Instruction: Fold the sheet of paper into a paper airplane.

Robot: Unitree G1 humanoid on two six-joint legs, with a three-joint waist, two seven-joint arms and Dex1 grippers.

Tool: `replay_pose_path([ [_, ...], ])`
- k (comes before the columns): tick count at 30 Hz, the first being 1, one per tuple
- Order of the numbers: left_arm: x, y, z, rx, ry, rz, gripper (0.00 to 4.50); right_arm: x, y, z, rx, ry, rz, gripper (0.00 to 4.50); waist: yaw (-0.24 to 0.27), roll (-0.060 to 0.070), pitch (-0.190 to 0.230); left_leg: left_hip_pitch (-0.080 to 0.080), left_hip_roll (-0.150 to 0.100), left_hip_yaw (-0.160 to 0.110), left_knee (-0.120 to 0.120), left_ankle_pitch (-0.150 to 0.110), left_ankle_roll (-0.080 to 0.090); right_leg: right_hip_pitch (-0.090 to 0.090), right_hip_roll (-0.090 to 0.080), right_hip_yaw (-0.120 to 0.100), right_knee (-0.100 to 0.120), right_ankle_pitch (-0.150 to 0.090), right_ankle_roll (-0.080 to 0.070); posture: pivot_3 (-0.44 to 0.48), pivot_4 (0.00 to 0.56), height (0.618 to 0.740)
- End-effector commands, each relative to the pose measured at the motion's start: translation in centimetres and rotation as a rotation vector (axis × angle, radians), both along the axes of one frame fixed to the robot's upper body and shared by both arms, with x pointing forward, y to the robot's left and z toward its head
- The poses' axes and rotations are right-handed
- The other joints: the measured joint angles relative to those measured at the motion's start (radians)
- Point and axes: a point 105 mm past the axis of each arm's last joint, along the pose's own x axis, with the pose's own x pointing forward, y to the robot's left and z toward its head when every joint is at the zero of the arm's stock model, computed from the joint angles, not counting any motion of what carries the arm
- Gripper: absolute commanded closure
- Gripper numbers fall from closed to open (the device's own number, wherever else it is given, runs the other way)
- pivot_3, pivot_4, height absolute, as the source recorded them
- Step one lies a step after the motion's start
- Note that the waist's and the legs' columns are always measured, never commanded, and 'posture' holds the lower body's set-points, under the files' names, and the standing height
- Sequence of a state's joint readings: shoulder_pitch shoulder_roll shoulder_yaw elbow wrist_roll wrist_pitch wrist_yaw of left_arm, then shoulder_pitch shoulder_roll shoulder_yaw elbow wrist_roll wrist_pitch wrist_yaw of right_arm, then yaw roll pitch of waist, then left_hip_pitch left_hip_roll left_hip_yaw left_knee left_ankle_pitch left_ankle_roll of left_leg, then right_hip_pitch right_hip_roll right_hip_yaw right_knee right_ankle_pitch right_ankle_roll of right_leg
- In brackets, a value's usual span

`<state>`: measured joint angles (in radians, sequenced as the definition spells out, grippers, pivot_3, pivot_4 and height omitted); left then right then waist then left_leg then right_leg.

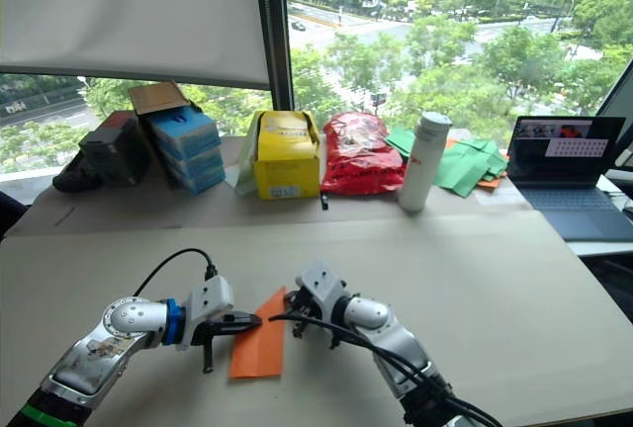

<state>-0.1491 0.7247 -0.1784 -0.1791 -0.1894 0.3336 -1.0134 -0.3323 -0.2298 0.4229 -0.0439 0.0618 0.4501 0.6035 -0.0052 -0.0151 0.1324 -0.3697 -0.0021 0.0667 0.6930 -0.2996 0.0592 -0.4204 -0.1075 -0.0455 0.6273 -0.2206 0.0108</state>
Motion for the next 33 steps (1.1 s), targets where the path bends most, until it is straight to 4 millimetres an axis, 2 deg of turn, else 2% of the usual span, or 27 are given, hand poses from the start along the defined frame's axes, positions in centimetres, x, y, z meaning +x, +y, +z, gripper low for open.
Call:
replay_pose_path([
  [1,0.0,0.5,-1.2,0.038,0.037,0.027,4.49,-1.5,-0.6,-2.6,-0.071,0.108,0.033,4.5,0.0,0.0,0.0,0.0,0.0,0.0,0.0,0.0,0.0,0.0,0.0,0.0,0.0,0.0,0.0,0.0,0.15,0.74],
  [7,0.2,0.4,-1.2,0.038,0.036,0.025,4.49,-1.5,-0.6,-1.7,-0.06,0.064,0.048,4.5,0.0,0.0,0.0,0.0,0.0,0.0,0.0,0.0,0.0,0.0,0.0,0.0,-0.001,0.0,0.0,0.0,0.15,0.74],
  [9,0.2,0.3,-1.2,0.034,0.037,0.025,4.49,-0.7,-0.4,0.6,0.027,-0.012,0.025,4.5,0.0,0.0,0.0,-0.001,0.0,0.0,-0.001,0.0,0.0,-0.001,0.0,0.0,-0.001,0.0,0.0,0.0,0.15,0.74],
  [11,0.2,0.4,-1.2,0.037,0.036,0.024,4.49,-0.9,-0.1,2.7,0.112,-0.059,0.041,4.5,0.001,0.001,0.001,-0.002,0.0,0.0,-0.001,0.0,0.0,-0.001,0.0,0.0,-0.001,0.0,0.0,0.0,0.15,0.74],
  [15,0.3,0.4,-1.3,0.038,0.036,0.024,4.49,-2.0,0.1,3.6,0.147,-0.063,0.092,4.5,0.001,0.001,0.001,-0.007,0.0,0.0,0.0,0.0,0.0,-0.003,0.0,0.0,-0.001,0.0,0.0,0.0,0.15,0.74],
  [18,0.3,0.4,-1.3,0.039,0.036,0.024,4.49,-2.9,0.4,3.1,0.128,-0.048,0.129,4.5,0.001,0.001,0.002,-0.008,0.0,0.0,0.0,0.0,0.0,-0.004,0.0,-0.001,-0.001,0.0,0.0,0.0,0.15,0.74],
  [24,0.3,0.5,-1.2,0.039,0.035,0.025,4.49,-3.2,0.0,-0.1,-0.008,0.003,0.13,4.5,0.0,0.001,0.002,-0.008,0.0,0.0,0.0,0.0,0.0,-0.004,0.0,-0.001,-0.001,0.0,0.0,0.0,0.15,0.74],
  [33,0.1,0.6,-1.4,0.043,0.035,0.03,4.49,-4.2,-0.5,-1.9,-0.121,0.023,0.205,4.5,-0.001,0.001,0.002,-0.007,0.0,0.0,0.0,0.0,0.0,-0.003,0.0,-0.002,-0.002,0.0,0.0,0.0,0.15,0.74],
])
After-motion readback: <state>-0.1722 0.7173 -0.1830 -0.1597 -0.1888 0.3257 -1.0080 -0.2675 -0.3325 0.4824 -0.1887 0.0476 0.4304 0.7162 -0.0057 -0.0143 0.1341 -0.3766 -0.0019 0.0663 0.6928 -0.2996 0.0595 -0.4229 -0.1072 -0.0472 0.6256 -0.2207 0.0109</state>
